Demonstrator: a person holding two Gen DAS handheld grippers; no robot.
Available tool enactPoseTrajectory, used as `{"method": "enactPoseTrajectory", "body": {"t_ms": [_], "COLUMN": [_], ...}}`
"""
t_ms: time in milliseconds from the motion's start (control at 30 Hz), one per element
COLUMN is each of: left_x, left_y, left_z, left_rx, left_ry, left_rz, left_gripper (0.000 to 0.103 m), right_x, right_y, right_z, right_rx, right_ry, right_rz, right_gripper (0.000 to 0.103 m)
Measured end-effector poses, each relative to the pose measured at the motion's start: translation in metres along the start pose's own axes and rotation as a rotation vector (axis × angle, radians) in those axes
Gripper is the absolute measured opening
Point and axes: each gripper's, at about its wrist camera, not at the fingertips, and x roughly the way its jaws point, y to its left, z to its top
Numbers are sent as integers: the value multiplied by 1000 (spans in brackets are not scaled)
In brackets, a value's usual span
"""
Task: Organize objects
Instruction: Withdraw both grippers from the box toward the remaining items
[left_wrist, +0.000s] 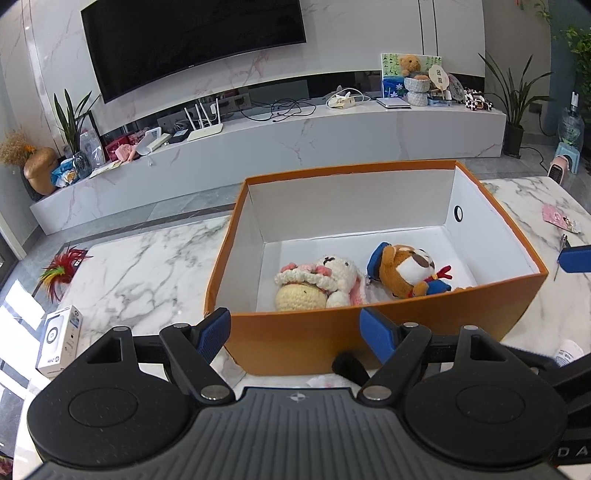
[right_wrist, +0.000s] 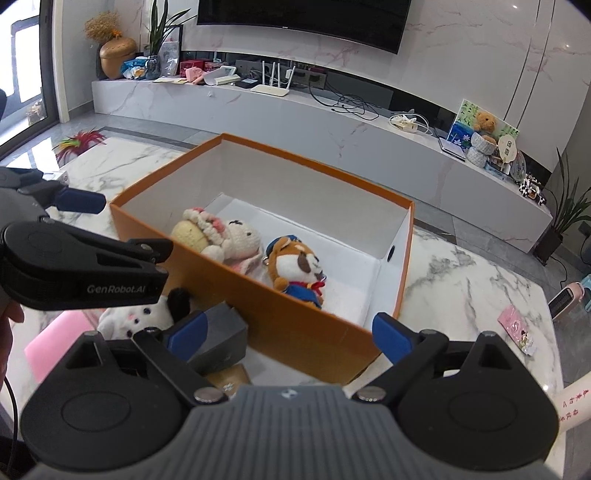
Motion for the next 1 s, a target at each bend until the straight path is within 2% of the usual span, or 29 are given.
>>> {"method": "enactPoseTrajectory", "body": {"t_ms": [267, 467, 633, 833, 1000], "left_x": [-14, -27, -35, -33, -16], "left_y": [-1, 10, 35, 61, 66], "left_z": [-11, -37, -70, -104, -114], "left_rx": [28, 40, 10, -86, -100], "left_ry": [-6, 26, 85, 167, 219], "left_rz": [16, -19, -55, -128, -88], "left_gripper": [91, 91, 91, 91, 91], "right_x": [-12, -22, -26, -30, -33], "right_y": [9, 6, -9, -33, -44], "right_z": [-14, -43, -67, -86, -92], "right_rx": [-18, -4, 28, 69, 108], "right_ry": [5, 22, 42, 50, 45], "right_rz": [17, 45, 55, 52, 64], "right_gripper": [97, 97, 97, 98, 98]}}
